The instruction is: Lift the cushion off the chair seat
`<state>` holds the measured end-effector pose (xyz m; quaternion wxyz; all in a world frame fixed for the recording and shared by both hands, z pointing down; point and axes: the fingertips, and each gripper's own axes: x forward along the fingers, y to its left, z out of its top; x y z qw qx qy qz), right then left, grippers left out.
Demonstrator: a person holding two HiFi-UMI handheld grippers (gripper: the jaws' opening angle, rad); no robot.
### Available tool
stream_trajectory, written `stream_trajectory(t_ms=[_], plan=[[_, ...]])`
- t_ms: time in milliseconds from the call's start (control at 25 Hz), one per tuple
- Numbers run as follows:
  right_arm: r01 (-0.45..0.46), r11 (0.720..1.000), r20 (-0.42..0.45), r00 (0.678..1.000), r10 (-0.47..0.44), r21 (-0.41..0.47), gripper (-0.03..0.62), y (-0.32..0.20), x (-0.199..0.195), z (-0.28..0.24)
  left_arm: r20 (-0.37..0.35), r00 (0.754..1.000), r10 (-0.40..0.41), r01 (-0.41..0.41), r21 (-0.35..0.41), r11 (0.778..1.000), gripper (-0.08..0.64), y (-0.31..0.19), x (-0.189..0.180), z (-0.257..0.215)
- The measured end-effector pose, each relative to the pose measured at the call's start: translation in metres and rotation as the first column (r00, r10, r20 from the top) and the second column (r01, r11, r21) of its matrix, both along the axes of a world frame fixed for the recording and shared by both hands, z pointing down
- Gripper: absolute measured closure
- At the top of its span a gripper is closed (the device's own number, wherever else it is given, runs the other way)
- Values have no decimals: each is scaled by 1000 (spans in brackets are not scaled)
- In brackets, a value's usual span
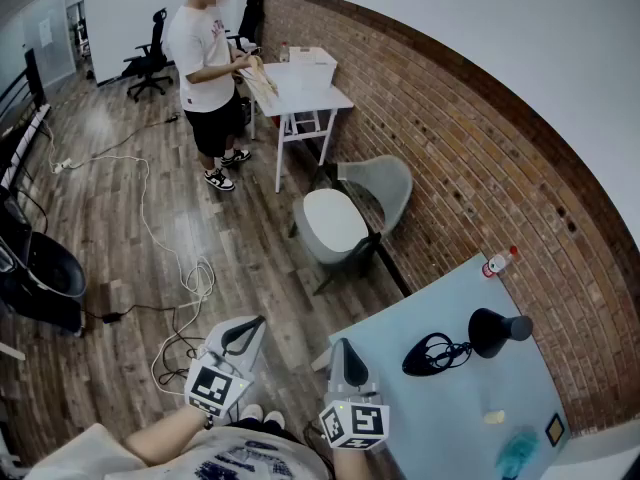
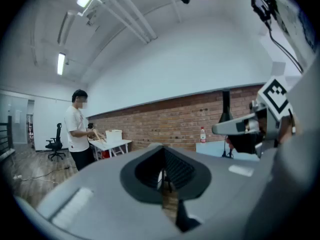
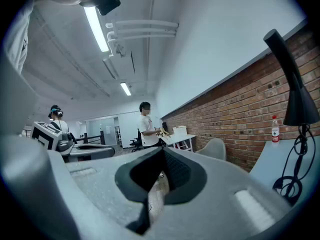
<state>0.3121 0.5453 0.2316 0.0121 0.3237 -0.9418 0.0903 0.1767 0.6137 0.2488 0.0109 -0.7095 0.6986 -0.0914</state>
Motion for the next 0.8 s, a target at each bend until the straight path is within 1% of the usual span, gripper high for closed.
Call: stream_trajectory(t_ms=[160,280,360,440,520,560,600,680,800], plan=[[-2,1000,1,1000,2,5,597,-3,4,3,-41,999,-17,17,1,1000,569,-2,4,1],[2,1000,8,1000,-2,11,595,-6,7,2,-39,999,-18,18,3,1000,569,-4,9,1],[3,1000,16,1000,-3,7,595,-10,9,2,-9,1000,-15,15,5,1000,569,-8,8,4],[3,1000,20,1000,-3,1,595,-14,11,3,-2,1000,-18,18,6,1000,569,-10,8,6],[8,1000,17,1000,-8,0,595,-18,9,5,-38,999,-33,34,11,999,569,-13,8,4],[12,1000,15,1000,-12,2,595,-21,6,5,-60,997,-43,44,14,999,569,-15,6,2],[15,1000,14,1000,-15,5,595,-24,2,5,-61,997,-45,46,15,999,569,-18,3,2],[19,1000,14,1000,-20,7,595,-31,-7,5,-23,999,-35,35,14,999,569,-26,-9,7],[19,1000,10,1000,-19,0,595,-46,-26,9,-15,1000,-28,28,12,1000,569,-42,-29,13]])
